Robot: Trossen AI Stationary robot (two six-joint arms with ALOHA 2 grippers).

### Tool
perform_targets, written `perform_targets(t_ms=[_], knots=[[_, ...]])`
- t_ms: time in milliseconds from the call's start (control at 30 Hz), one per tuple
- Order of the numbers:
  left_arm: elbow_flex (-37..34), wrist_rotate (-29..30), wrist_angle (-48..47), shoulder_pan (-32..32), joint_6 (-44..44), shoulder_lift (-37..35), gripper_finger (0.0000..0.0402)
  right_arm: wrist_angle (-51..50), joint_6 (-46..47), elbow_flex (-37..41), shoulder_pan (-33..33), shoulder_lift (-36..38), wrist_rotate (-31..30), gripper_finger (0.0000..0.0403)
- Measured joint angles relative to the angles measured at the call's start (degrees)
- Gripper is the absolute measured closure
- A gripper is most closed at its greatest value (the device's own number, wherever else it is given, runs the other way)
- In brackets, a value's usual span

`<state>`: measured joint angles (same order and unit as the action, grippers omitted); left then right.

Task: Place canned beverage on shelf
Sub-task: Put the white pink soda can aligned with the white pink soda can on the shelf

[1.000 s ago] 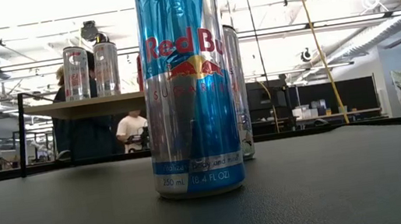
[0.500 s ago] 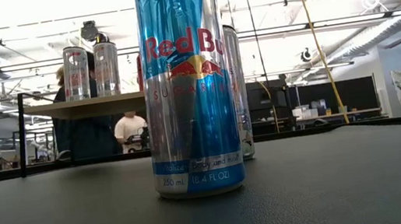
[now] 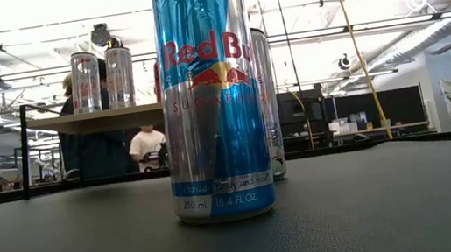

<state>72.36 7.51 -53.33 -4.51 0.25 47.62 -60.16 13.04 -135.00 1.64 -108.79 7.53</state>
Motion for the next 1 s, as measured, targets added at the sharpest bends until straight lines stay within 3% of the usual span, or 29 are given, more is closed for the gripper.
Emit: perform_targets(t_ms=[500,800,1000], knots=[[-2.29,0.2,0.48,-2.19,-1.76,-0.01,0.0035,-1.41,2.3,0.0,4.06,0.0,-0.02,0.0003],[-2.29,0.22,0.23,-3.83,-4.42,0.0,0.0035,-11.5,3.71,0.0,8.29,0.0,-0.02,0.0004],[-2.29,0.22,-0.03,-3.93,-4.42,0.0,0.0035,-14.85,10.3,0.0,10.91,0.0,-0.13,0.0004]])
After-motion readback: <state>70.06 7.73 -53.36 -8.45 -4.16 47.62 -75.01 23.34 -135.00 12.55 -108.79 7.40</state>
